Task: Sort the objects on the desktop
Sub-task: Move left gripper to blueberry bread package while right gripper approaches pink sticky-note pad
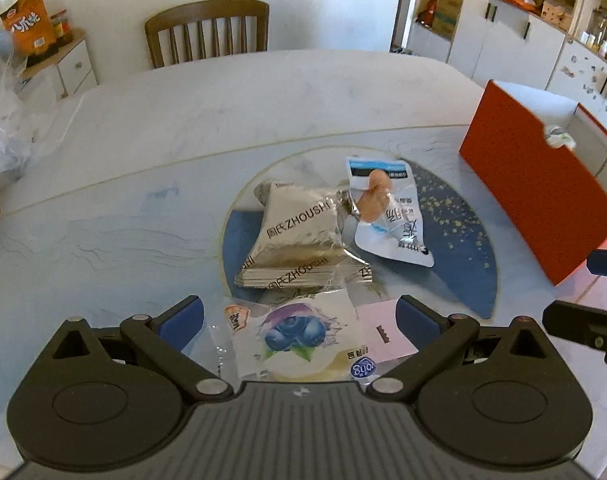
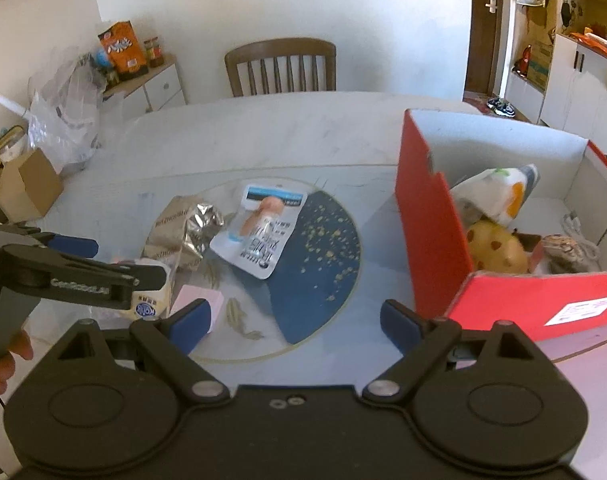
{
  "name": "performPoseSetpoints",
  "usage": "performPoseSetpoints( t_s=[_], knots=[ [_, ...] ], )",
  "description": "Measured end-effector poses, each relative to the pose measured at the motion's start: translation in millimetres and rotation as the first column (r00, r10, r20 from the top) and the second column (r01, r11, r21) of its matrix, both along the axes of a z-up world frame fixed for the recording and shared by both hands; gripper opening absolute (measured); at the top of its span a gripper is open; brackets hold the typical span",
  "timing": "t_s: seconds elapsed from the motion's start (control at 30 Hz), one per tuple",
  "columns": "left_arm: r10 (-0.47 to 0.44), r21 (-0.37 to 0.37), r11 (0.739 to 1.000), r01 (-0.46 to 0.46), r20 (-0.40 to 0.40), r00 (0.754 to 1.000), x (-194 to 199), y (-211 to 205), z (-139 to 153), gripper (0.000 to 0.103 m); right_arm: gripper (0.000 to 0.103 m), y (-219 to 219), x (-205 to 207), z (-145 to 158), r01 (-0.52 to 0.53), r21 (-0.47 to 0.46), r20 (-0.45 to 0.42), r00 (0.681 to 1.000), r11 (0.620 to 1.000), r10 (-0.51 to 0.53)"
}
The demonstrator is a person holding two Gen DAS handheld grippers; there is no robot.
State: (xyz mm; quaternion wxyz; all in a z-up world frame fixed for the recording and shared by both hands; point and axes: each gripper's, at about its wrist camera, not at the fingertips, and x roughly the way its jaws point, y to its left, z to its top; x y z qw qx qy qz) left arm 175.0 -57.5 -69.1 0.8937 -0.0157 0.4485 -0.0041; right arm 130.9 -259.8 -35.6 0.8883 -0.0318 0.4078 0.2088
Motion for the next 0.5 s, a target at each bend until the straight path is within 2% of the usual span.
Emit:
performPoseSetpoints(
  t_s=[0.13, 0.5],
  knots=[
    [0.010, 0.036, 0.999, -0.009, -0.011, 1.000, 2, -2, -10, 0.103, 0.092, 8, 4, -7, -0.015, -0.007, -0.012, 1.000, 1.000, 0.015],
    [0.033, 0.038, 0.999, -0.033, 0.004, 0.999, 2, 21, -15, 0.103, 0.092, 39, 7, -26, -0.072, -0.003, -0.042, 0.997, 0.997, 0.072]
  ],
)
